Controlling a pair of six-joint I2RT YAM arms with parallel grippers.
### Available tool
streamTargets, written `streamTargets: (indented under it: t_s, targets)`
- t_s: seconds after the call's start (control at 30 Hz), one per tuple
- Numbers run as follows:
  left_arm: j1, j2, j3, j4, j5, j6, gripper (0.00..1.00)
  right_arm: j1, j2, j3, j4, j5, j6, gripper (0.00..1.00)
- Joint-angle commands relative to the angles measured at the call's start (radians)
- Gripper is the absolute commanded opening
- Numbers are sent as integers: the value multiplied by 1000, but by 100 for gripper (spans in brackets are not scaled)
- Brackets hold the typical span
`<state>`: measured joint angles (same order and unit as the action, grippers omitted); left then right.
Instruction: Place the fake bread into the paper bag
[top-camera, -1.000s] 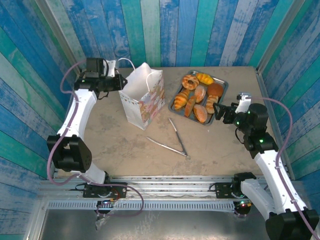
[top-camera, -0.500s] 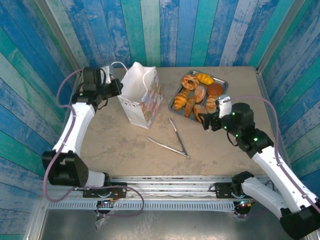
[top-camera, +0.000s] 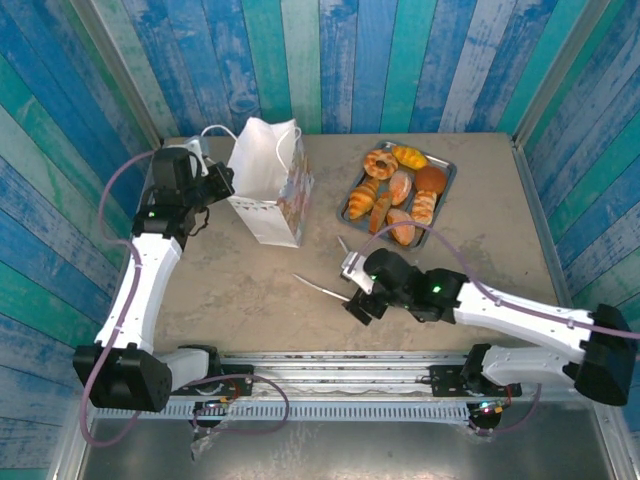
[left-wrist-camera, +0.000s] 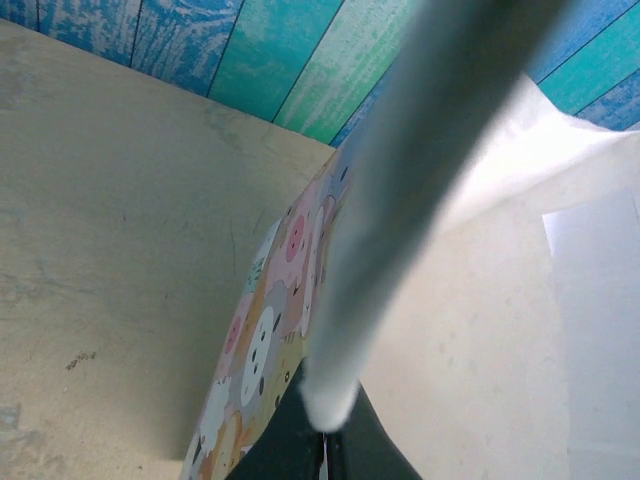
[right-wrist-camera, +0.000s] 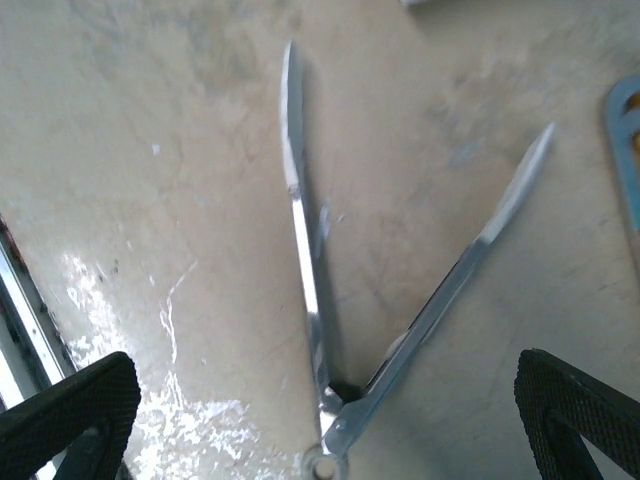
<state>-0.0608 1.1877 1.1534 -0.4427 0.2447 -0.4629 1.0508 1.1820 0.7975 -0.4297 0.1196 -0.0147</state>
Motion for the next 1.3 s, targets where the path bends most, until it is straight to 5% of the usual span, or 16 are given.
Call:
streamTargets:
  t_s: [0.0,0.53,1.27]
  targets:
    - [-4,-48,-9,21,-21,-5,0,9,51,-14,-57,54,91,100]
    - [-4,-50,-26,23,-25,-3,0,7,374,82,-45,94,202,100]
    - [-3,-46,-17,24,-34,3,0,-103,525,109,60,12,181,97]
